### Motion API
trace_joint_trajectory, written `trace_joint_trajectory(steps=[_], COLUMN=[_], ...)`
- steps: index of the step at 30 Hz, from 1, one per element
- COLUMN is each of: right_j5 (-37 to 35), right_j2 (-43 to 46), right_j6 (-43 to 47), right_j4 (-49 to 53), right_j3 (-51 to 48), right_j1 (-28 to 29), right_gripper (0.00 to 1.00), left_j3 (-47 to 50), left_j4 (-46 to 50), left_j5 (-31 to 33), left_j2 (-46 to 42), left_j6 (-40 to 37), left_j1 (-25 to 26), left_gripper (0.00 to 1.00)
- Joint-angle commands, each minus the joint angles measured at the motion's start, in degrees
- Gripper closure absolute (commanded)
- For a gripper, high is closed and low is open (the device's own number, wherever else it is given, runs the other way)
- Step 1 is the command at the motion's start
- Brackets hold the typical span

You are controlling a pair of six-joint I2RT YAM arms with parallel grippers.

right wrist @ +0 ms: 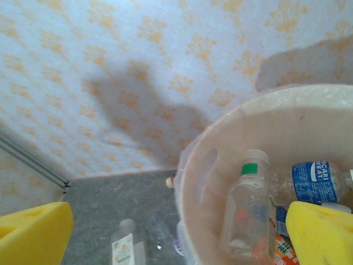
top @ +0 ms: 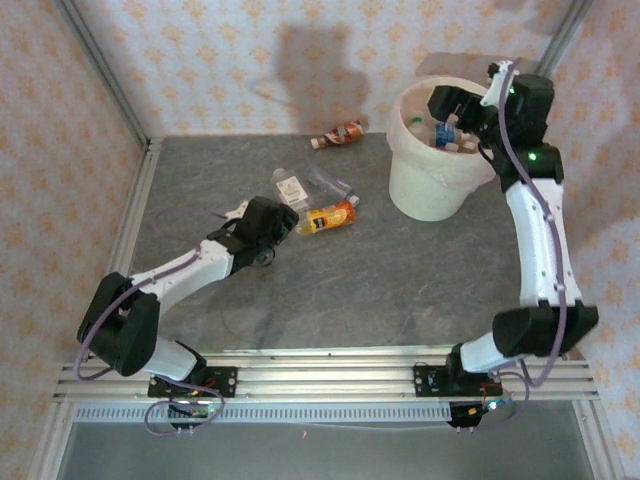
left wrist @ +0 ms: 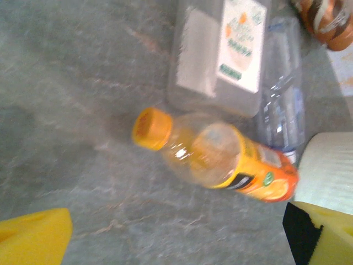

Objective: Put the plastic bottles in the bin

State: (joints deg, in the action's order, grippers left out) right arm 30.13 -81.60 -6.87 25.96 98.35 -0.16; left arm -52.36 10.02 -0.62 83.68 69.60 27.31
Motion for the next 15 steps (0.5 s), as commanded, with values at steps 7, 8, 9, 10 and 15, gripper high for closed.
trace_joint_trajectory(steps=[7,8,9,10,15], right_j5=[-6.0,-6.3,-6.5,-6.5,-9.1], right_j2=[19.1,20.6,22.1,23.4,27.4], right_j6=[2.4,1.6,0.4,-0.5,-2.4], right_j4=[-9.4,-10.6,-11.9,-12.7,-11.2], right_j3=[-19.6,-21.8,-24.3,-26.4,-31.6], right_j1=[12.2,13.3,14.3,15.0,15.7], right_gripper=[0.01,0.01,0.01,0.01,0.01], left_j3=[-13.2,-17.2,-22.9,-28.6,-49.5], left_j4=[4.0,8.1,14.3,20.1,39.5], left_j5=[-0.2,1.2,3.3,5.6,15.7], left_j2=[8.4,10.5,13.4,16.5,30.9], left_j6=[-1.8,-4.7,-8.3,-11.6,-18.3], left_j1=[-3.4,-3.4,-3.3,-3.2,-3.2], left_gripper=[0.0,0.0,0.0,0.0,0.0])
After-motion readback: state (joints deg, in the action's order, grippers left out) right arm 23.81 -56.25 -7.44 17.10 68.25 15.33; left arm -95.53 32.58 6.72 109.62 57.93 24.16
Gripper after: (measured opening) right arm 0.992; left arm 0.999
